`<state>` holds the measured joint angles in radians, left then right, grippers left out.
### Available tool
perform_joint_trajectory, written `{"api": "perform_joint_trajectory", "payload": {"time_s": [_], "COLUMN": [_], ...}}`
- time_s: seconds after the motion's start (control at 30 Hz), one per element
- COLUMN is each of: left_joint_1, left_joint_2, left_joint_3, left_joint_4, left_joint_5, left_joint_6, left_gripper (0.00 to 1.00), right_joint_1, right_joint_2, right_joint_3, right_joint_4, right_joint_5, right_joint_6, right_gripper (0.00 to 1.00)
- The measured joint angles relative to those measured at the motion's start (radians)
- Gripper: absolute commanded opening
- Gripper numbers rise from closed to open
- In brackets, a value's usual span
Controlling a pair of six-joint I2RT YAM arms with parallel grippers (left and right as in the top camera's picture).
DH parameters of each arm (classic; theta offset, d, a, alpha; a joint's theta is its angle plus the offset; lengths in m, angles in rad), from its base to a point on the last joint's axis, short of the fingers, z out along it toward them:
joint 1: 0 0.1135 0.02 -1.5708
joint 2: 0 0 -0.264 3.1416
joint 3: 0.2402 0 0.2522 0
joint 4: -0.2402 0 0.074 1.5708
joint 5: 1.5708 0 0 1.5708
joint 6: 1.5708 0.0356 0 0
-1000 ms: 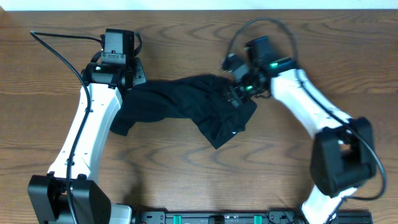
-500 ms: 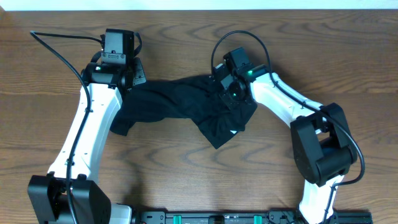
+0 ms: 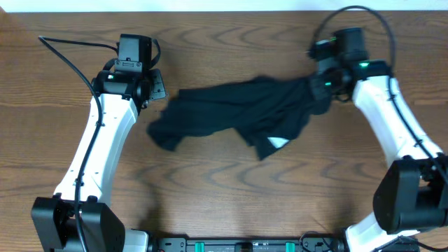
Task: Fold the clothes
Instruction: 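Pull the shirt apart with both grippers toward the back corners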
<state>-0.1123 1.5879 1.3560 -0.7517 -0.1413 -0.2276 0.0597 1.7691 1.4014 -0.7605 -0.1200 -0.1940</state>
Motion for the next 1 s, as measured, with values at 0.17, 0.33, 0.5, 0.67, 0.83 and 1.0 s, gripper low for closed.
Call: {"api": "perform_joint_trajectory", "payload": {"time_s": [0.17, 0.33, 0.5, 0.67, 0.83, 1.0], "left_joint_1": [-0.001, -0.001, -0.003, -0.003, -0.011, -0.021], "left_joint_2": [0.048, 0.179, 0.322, 0.396, 0.431, 0.441], "left_joint_3": [0.0, 0.0, 0.0, 0.0, 0.0, 0.0], "left_joint_4": [0.042, 0.161, 0.269, 0.332, 0.36, 0.341], "left_joint_5": [0.016, 0.137, 0.257, 0.385, 0.458, 0.502], "left_joint_6": [0.029, 0.106, 0.185, 0.281, 0.34, 0.377], "left_gripper": [0.43, 0.44, 0.52, 0.55, 0.55, 0.49], "right_joint_1": [-0.089, -0.095, -0.096, -0.095, -0.095, -0.095], "right_joint_2": [0.003, 0.003, 0.003, 0.003, 0.003, 0.003], "right_joint_3": [0.0, 0.0, 0.0, 0.0, 0.0, 0.0], "right_joint_4": [-0.003, -0.006, -0.006, -0.01, -0.019, -0.025], "right_joint_5": [-0.059, -0.093, -0.105, -0.109, -0.111, -0.112], "right_joint_6": [-0.031, -0.048, -0.053, -0.053, -0.053, -0.053], "right_gripper": [0.01, 0.01, 0.01, 0.01, 0.01, 0.01]}}
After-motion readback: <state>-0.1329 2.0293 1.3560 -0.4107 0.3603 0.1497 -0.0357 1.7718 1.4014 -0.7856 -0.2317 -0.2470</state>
